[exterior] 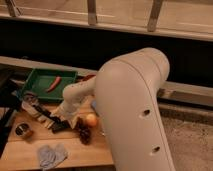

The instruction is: Wipe purple bowl with eraser

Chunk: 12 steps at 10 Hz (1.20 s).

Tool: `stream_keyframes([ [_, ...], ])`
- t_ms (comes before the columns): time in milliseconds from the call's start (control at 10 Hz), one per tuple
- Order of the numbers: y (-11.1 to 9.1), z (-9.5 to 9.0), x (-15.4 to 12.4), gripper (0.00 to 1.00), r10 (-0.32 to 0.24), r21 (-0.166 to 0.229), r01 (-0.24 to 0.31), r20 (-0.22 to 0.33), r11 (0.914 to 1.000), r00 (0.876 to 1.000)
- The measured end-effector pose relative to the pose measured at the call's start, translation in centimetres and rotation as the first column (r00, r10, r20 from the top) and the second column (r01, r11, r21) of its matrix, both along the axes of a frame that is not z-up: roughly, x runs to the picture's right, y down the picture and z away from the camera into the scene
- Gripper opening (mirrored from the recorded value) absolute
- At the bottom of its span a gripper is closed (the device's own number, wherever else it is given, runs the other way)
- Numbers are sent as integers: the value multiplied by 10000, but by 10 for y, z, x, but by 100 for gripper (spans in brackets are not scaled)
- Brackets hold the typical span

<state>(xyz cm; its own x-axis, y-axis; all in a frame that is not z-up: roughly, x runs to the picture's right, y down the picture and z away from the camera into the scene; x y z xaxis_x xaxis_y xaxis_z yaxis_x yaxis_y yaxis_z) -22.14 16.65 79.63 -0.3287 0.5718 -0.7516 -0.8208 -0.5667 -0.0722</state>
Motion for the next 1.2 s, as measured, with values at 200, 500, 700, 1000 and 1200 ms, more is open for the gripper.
stream_keyframes([
  [200, 0, 2, 10, 80, 652, -150, -653, -98, 9978, 9978],
  [500, 1, 2, 9, 80, 698, -145, -699, -29, 9975, 9976],
  [700, 0, 3, 11, 80, 734, -168, -735, -69, 9972, 9973],
  [1000, 16, 16, 6, 80, 676, -605, -686, -179, 9958, 9976],
  [1200, 14, 23, 9, 80, 1186, -596, -1217, -531, 9908, 9915],
])
